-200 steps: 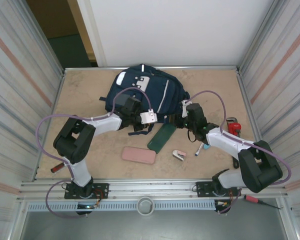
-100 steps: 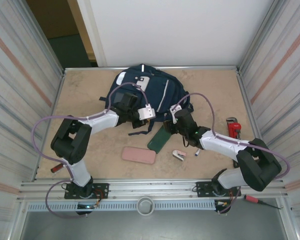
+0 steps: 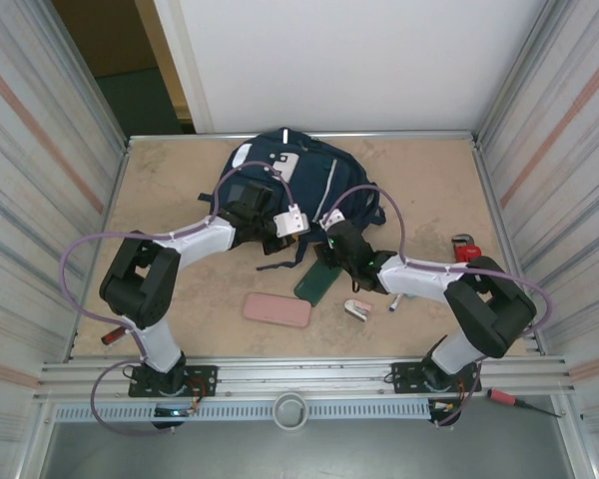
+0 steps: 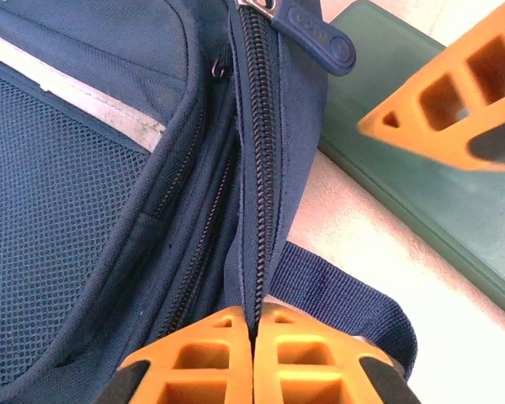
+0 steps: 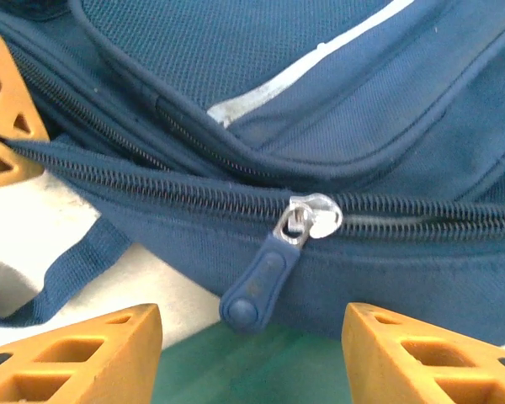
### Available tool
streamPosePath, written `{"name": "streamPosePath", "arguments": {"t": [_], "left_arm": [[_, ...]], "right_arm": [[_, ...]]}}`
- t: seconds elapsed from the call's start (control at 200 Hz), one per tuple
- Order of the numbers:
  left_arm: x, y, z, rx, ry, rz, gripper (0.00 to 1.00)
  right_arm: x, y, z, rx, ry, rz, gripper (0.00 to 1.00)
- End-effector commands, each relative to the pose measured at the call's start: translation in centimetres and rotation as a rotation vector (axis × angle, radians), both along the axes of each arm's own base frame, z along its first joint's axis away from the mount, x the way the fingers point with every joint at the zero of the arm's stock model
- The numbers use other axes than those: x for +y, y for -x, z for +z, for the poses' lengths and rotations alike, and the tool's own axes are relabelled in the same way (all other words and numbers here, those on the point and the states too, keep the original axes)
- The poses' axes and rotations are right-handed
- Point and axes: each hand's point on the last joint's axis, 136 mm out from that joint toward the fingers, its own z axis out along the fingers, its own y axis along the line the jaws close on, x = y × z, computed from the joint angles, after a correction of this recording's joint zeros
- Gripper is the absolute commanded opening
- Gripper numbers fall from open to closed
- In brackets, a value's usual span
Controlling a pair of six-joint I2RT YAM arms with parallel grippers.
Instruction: Pack books, pencil case, and school supplies into a backpack
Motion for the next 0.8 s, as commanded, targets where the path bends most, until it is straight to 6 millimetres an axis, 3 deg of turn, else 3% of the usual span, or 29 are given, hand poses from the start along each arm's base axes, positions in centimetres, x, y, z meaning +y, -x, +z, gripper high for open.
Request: {"name": "streamPosePath", "arguments": {"t": [0.0,0.481,0.792], "left_arm": [[-0.8,-0.2,4.2,-0.05,0.083,-0.018,0.0],[-0.6,-0.2,3.7,-0.057,0.068,-0.019,0.0],[-0.1,-0.4,3.4,-0.061,0.052,-0.014,0.0]], "right_arm": [[0.0,-1.6,1.2,-0.058,0.028,-0.052,0.57],[-0.7,-3.1,0.5,-0.067,0.077,-0.147,0.47],[-2.0,-2.9,1.2,-0.065,0.077,-0.167,0.27]]}}
